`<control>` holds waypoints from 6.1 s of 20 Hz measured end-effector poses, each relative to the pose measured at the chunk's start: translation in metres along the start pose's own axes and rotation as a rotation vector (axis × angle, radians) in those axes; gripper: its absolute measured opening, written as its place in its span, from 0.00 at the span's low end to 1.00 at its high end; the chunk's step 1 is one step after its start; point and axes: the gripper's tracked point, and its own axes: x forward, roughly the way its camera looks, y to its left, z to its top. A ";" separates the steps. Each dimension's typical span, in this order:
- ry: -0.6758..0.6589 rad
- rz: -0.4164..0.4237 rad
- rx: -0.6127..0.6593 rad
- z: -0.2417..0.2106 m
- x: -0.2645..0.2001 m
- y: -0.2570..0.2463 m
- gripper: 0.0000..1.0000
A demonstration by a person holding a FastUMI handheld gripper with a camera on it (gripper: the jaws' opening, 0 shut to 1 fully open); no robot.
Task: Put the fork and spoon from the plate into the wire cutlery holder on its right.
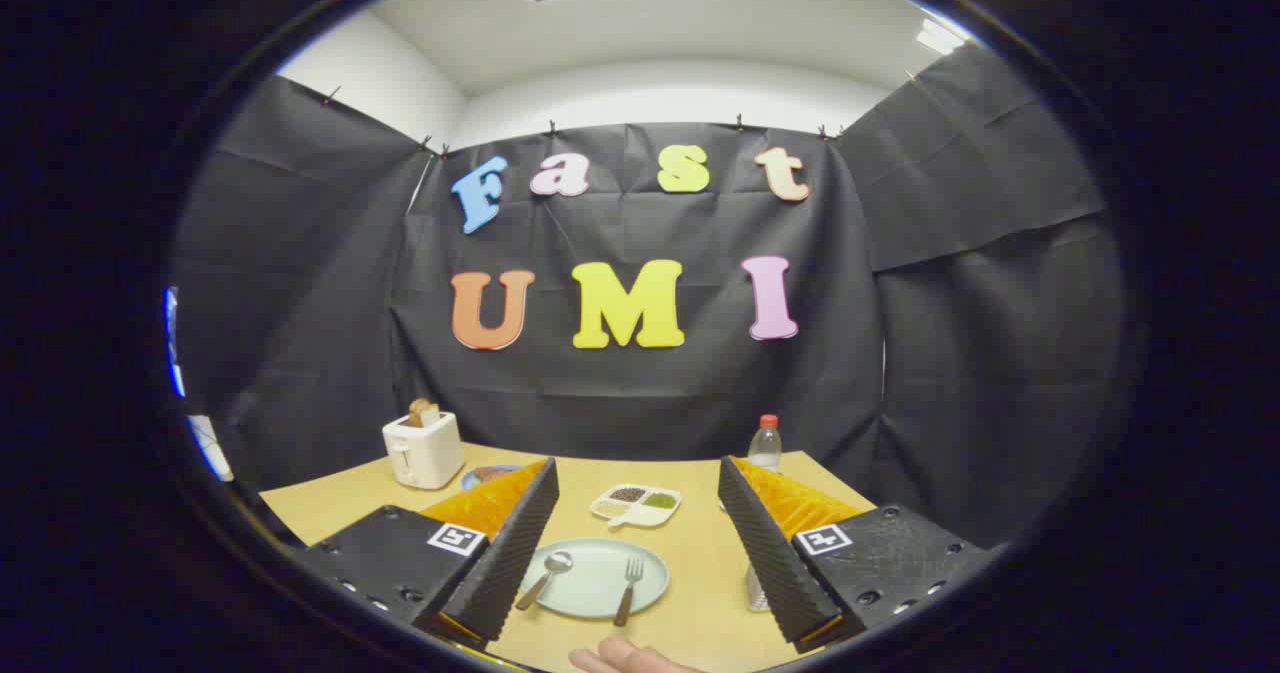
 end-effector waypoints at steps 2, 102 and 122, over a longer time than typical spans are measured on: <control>0.012 0.028 0.017 -0.001 -0.001 0.019 0.96; 0.873 -0.175 0.174 -0.154 0.042 -0.176 0.01; 0.650 -0.197 0.140 -0.092 0.056 -0.157 0.97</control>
